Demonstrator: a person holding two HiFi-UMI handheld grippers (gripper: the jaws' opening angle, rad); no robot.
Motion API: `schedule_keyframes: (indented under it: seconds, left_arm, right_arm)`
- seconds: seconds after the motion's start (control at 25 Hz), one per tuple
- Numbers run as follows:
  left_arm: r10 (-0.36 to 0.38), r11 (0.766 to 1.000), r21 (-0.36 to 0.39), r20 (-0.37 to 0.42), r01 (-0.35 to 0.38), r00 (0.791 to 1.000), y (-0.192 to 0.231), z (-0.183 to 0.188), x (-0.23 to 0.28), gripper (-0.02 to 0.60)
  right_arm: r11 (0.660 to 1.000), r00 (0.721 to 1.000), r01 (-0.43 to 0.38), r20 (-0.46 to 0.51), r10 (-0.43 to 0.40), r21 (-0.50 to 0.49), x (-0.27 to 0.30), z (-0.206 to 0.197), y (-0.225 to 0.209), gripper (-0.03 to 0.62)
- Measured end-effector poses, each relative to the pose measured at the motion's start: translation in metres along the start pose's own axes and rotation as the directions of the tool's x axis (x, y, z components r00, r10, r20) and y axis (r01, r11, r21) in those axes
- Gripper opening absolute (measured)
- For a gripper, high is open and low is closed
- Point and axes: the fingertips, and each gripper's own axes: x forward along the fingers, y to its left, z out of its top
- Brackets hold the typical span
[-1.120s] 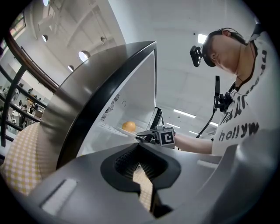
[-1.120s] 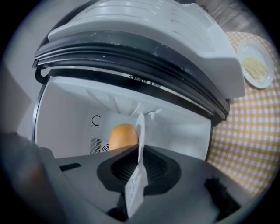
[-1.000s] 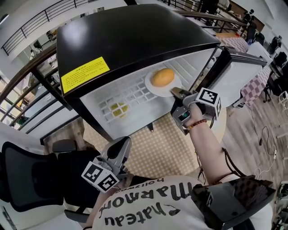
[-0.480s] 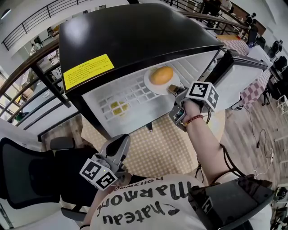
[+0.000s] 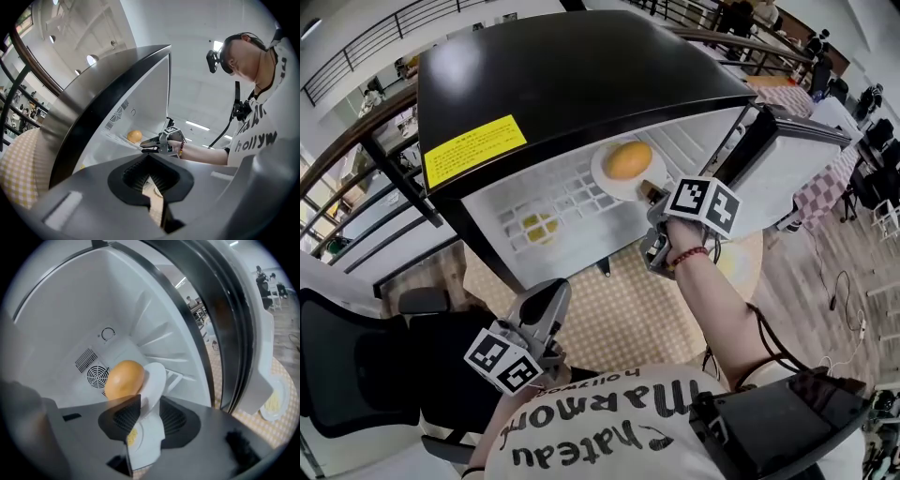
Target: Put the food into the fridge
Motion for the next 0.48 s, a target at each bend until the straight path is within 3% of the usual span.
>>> schedule_keyframes:
  seconds: [0.28,0.48]
  left_arm:
    - [0.004,1.000,-0.001,-0.009,-0.004,1.000,-0.0064,-0.0092,-0.0006,0.006]
    - [0.029,1.000,0.002,-0.002,-0.029,1.000,-0.0069,-0.0079,-0.0074,0.006]
  right_arm:
    - [0.979,0.998,0.051,0.050,-0.042,-0.199,-0.0034,0.0066,0.0028,0.150]
    - [0.971,0.997,0.067,0.055,-0.056,-0.229,-0.0022,0.0076,-0.0010,0.169]
